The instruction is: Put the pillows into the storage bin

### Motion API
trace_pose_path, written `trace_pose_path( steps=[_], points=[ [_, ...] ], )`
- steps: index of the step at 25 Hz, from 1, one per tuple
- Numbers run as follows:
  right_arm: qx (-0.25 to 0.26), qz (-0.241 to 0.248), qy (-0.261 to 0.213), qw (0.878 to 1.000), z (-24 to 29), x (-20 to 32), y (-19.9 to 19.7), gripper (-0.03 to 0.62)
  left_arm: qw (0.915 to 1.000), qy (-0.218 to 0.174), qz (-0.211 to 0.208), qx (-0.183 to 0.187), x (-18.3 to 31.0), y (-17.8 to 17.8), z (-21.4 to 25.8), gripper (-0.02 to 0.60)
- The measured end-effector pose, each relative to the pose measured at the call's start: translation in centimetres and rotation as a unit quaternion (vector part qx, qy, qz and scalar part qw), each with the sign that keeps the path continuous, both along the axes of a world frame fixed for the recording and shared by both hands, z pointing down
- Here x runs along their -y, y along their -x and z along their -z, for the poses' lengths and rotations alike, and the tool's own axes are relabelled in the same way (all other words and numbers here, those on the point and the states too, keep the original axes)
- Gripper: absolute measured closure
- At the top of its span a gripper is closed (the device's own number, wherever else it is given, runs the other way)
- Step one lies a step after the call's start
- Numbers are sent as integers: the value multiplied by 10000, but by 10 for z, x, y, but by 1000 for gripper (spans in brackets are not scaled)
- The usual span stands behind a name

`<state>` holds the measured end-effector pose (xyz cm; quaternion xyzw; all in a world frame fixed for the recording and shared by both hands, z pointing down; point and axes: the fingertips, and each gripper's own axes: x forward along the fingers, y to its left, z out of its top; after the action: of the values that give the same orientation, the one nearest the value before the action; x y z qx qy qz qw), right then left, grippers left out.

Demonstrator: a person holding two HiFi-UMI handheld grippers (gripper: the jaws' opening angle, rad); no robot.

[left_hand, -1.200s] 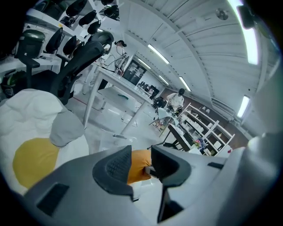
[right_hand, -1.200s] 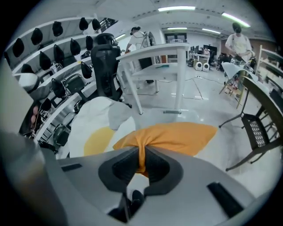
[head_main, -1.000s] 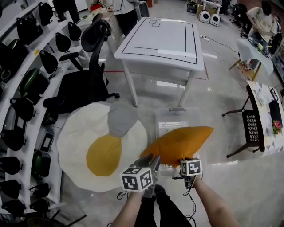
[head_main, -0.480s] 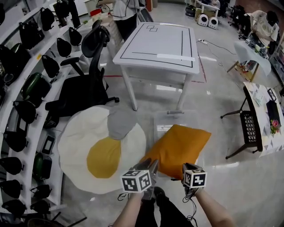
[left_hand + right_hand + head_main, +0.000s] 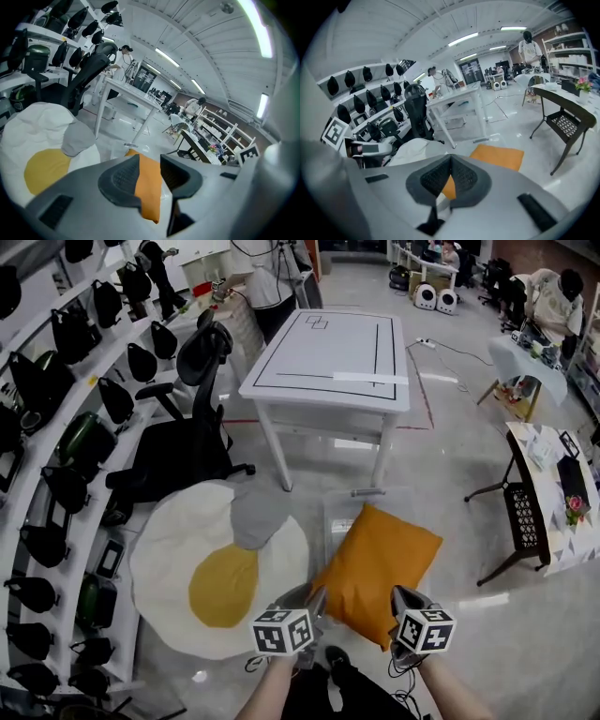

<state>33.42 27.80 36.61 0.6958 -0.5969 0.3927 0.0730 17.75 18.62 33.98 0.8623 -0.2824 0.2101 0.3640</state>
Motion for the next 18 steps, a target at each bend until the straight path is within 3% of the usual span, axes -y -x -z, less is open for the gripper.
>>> trace_pose_path(
  steps=[7, 18],
  points=[
    [-156, 83, -513, 9985, 46, -9, -8, 595, 9991, -388, 4, 187, -5, 7, 20, 443],
    [-650, 200, -485, 9965, 62, -40, -17, 595, 9969, -723, 58, 288, -11, 13, 41, 443]
  ],
)
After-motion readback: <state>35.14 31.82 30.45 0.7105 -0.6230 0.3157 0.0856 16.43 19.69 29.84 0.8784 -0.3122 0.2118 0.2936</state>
